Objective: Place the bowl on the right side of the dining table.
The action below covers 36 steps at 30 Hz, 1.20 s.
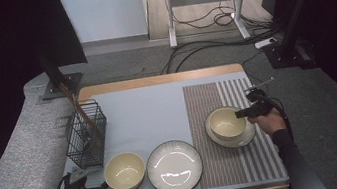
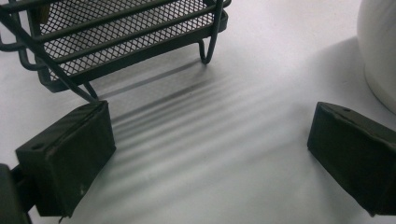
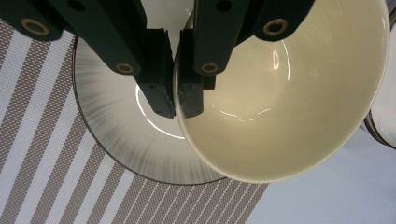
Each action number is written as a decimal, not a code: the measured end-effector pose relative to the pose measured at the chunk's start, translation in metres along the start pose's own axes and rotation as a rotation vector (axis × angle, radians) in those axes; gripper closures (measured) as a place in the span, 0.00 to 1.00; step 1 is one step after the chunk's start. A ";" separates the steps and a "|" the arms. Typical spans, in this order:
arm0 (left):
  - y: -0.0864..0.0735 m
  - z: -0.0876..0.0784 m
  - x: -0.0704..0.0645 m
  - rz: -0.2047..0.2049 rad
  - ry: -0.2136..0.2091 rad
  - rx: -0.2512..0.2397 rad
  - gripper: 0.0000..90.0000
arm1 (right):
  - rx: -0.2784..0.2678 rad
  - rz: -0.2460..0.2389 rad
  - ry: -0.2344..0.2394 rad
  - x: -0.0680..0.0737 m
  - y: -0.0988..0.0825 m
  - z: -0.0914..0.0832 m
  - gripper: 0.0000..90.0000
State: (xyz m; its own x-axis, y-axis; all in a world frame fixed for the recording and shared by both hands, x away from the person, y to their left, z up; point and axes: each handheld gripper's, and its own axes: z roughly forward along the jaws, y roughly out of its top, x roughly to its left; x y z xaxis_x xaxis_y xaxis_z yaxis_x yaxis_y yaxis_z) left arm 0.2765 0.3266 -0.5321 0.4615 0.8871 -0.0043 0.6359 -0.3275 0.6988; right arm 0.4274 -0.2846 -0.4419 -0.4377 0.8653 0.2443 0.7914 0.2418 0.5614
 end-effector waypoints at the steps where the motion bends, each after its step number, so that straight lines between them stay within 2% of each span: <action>1: 0.000 0.000 0.000 0.000 0.000 0.000 0.01 | 0.000 0.000 0.000 0.000 0.000 0.000 0.95; 11: 0.000 0.000 0.000 0.001 0.000 0.000 0.01 | 0.009 0.006 -0.010 -0.007 -0.008 0.008 0.95; 17: 0.000 0.000 0.000 0.001 0.000 0.000 0.01 | 0.002 0.015 0.007 -0.010 -0.010 0.009 0.94; 29: 0.000 0.000 0.000 0.002 0.001 0.000 0.01 | 0.015 -0.023 0.002 -0.006 -0.009 0.010 0.93; 35: 0.000 0.000 0.000 0.002 0.001 0.000 0.01 | 0.027 -0.045 0.014 -0.006 -0.008 0.010 0.82; 36: 0.000 0.000 0.000 0.002 0.001 0.000 0.01 | 0.030 -0.054 -0.003 -0.004 -0.007 0.009 0.74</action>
State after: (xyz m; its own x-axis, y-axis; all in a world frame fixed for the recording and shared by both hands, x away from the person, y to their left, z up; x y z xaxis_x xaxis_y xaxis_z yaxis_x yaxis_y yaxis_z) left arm 0.2764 0.3264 -0.5322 0.4621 0.8868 -0.0018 0.6347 -0.3294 0.6990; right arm 0.4276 -0.2859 -0.4543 -0.4789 0.8520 0.2115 0.7790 0.3013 0.5499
